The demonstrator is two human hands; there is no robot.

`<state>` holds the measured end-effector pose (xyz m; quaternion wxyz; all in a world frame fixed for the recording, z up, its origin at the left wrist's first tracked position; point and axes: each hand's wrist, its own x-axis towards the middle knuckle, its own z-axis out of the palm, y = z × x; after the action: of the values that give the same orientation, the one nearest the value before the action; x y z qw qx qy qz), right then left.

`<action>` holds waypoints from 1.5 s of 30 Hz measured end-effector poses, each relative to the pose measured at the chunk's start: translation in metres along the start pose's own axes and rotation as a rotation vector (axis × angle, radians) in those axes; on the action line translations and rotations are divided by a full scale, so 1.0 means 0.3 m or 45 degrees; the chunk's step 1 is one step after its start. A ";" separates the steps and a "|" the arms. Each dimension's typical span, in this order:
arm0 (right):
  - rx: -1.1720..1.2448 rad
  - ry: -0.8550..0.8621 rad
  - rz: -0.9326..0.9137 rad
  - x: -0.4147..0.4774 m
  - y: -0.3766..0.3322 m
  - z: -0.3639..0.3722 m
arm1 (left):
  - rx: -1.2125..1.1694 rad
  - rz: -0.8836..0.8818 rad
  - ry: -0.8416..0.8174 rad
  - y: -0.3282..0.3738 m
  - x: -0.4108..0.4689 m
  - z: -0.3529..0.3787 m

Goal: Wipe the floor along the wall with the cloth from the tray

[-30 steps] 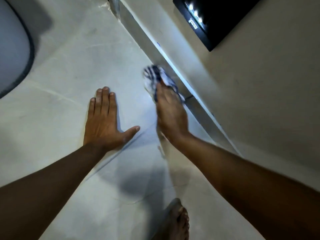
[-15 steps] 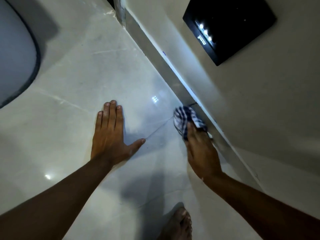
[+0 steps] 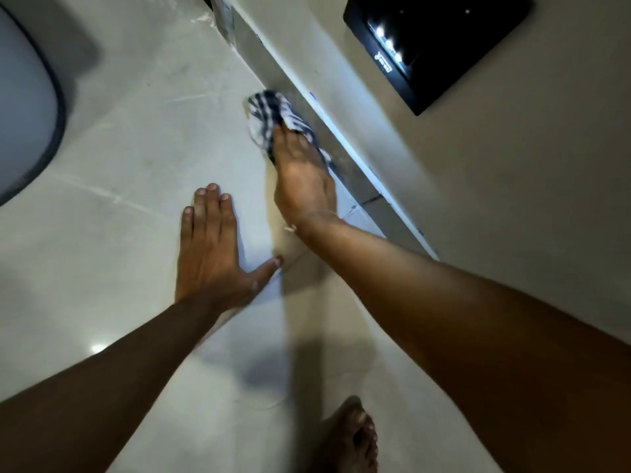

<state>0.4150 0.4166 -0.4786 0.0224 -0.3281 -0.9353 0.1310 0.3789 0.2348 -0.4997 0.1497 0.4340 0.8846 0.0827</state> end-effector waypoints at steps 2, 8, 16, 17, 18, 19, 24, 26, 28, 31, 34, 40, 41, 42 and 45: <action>-0.097 0.004 -0.008 -0.199 0.116 -0.042 | -0.018 0.031 -0.045 0.032 -0.027 -0.001; -0.236 -0.196 0.076 -0.521 0.296 -0.169 | -0.077 0.058 -0.175 0.077 -0.077 -0.036; 0.122 -0.106 0.271 -0.386 -0.040 -0.464 | -0.215 0.074 -0.108 -0.014 -0.156 -0.499; 0.117 -0.043 0.276 -0.389 -0.059 -0.492 | -0.255 0.076 -0.108 0.011 -0.163 -0.528; 0.117 0.022 0.265 -0.361 -0.112 -0.540 | -0.292 0.056 -0.071 0.009 -0.170 -0.594; 0.138 0.069 0.223 -0.327 -0.184 -0.593 | -0.329 0.008 -0.026 -0.018 -0.182 -0.687; 0.417 0.307 -0.019 -0.074 -0.700 -0.928 | -0.472 -0.144 0.369 -0.224 -0.228 -1.209; 0.509 0.344 -0.122 0.026 -0.902 -1.012 | -0.460 -0.213 0.515 -0.332 -0.241 -1.370; 0.550 0.358 -0.238 0.117 -1.072 -1.045 | -0.448 -0.273 0.629 -0.449 -0.243 -1.479; 0.536 0.229 -0.392 0.246 -1.298 -1.013 | -0.302 -0.408 0.580 -0.649 -0.229 -1.572; 0.455 0.045 -0.469 0.341 -1.451 -0.885 | -0.204 -0.569 0.438 -0.823 -0.199 -1.569; 0.184 -0.339 -0.590 0.432 -1.584 -0.613 | -0.068 -0.724 0.206 -1.003 -0.212 -1.461; 0.108 -0.453 -0.591 0.435 -1.581 -0.589 | -0.045 -0.737 0.182 -1.010 -0.227 -1.445; 0.071 -0.535 -0.611 0.444 -1.583 -0.582 | -0.040 -0.741 0.161 -1.006 -0.240 -1.439; 0.187 -0.705 -0.591 0.469 -1.600 -0.644 | -0.029 -0.761 0.127 -0.999 -0.284 -1.452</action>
<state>0.0375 0.1880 -0.1738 -0.1791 -0.0569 -0.9435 0.2731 0.0588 -0.0226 -0.1558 0.1286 0.1483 0.9783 0.0662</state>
